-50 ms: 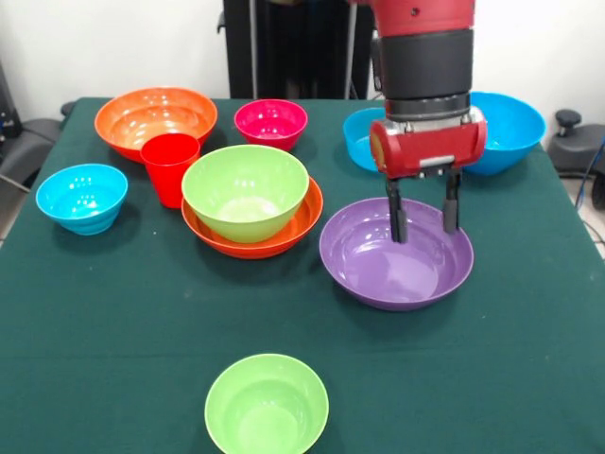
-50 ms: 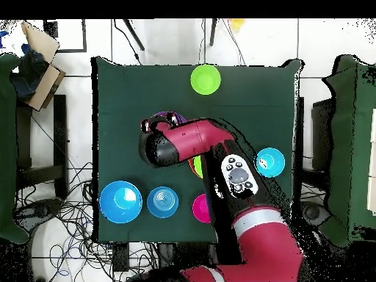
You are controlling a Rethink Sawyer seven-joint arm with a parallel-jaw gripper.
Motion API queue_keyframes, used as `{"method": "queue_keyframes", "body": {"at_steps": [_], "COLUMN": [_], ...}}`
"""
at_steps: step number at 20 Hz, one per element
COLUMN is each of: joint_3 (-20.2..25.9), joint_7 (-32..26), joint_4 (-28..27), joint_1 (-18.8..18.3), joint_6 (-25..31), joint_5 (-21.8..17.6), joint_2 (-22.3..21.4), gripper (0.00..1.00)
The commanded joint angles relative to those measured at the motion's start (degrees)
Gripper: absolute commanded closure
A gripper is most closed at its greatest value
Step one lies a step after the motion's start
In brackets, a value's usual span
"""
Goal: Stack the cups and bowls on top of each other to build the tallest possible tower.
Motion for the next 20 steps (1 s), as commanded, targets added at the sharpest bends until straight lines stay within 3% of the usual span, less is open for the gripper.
{"method": "queue_keyframes", "body": {"at_steps": [1,3,13,15,18,20], "joint_3": [-2.61,-2.62,-4.12,-4.59,-6.56,-6.96], "joint_7": [4.52,4.4,2.99,3.02,2.33,2.13], "joint_4": [-3.69,-4.21,-4.7,-4.43,-4.3,-3.44], "joint_1": [3.17,3.35,4.51,4.69,5.82,6.13], "joint_6": [-10.01,-14.49,-17.03,-16.31,-8.72,-7.53], "joint_5": [-5.12,-5.6,-4.17,-3.69,-1.45,-1.19], "joint_2": [5.92,6.64,7.56,7.55,6.73,5.38], "gripper": [0.0,0.0,0.0,0.0,0.0,0.0]}}
